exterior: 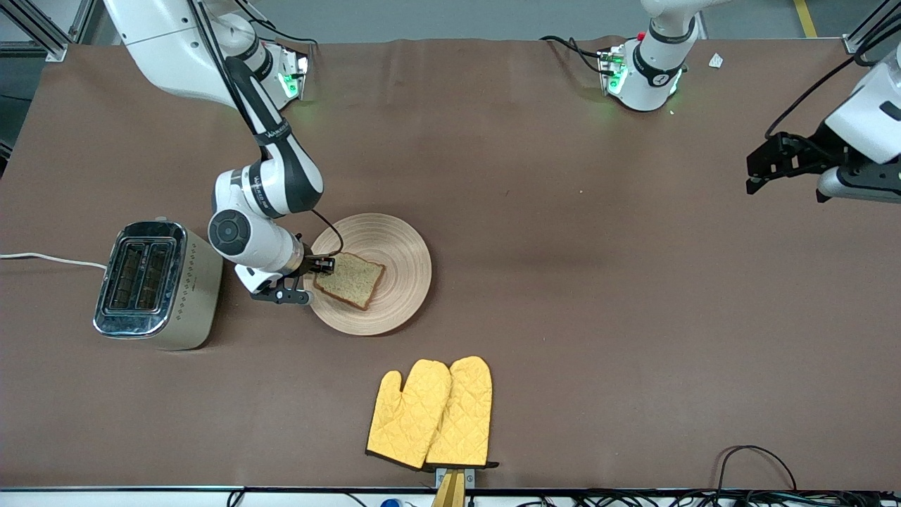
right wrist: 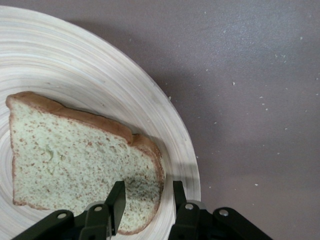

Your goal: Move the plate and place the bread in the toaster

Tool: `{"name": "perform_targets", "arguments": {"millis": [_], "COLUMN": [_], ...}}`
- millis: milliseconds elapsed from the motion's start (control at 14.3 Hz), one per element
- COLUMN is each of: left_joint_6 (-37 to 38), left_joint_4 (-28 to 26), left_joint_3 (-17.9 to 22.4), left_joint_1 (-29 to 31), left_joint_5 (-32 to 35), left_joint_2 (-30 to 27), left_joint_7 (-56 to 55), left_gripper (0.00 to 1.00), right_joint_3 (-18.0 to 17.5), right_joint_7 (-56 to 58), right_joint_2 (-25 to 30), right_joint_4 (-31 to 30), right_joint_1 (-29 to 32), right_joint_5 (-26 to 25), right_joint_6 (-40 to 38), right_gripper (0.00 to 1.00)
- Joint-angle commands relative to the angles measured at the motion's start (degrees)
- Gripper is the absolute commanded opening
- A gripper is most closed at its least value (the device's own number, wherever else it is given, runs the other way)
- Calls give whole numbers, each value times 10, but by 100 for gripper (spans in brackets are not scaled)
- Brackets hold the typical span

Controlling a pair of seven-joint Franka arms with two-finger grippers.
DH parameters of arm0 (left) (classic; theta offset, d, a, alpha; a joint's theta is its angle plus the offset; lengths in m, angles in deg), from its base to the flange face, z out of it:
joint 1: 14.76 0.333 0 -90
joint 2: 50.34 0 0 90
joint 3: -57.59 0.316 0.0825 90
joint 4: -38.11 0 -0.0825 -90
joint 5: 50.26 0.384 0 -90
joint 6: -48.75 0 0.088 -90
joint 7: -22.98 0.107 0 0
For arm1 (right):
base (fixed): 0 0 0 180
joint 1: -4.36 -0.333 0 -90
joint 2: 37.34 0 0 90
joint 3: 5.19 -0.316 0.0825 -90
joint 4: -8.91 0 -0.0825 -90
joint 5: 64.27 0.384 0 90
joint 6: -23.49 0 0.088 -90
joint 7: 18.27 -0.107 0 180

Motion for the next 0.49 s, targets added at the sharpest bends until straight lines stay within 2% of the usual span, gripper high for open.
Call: {"name": "perform_targets", "arguments": {"millis": [0,140,210,420], "left_joint_6": [-15,-41,-61,-67], "left_joint_4": [-44,-86,-115,-128], "left_joint_3": [86,132,155,165], "left_joint_1": [-64,-107,-129,-136], "left_joint_5": [-26,-32,-32,-32], "left_joint_2": [-31,-61,-79,-84], "left_joint_7": [1,0,1,-1], "left_gripper": [100,100,100,100], "right_joint_3": [3,2,2,2], "right_joint_7": [-2,-2,-2,-2], "right_joint_2": [-6,-8,-12,-15], "right_joint_4": [1,-1,-1,1], "right_joint_1": [-3,-4,-5,-14], "right_joint_5": [13,13,13,13], "right_joint_6": [8,15,21,23], "right_gripper": [43,36,29,3]}}
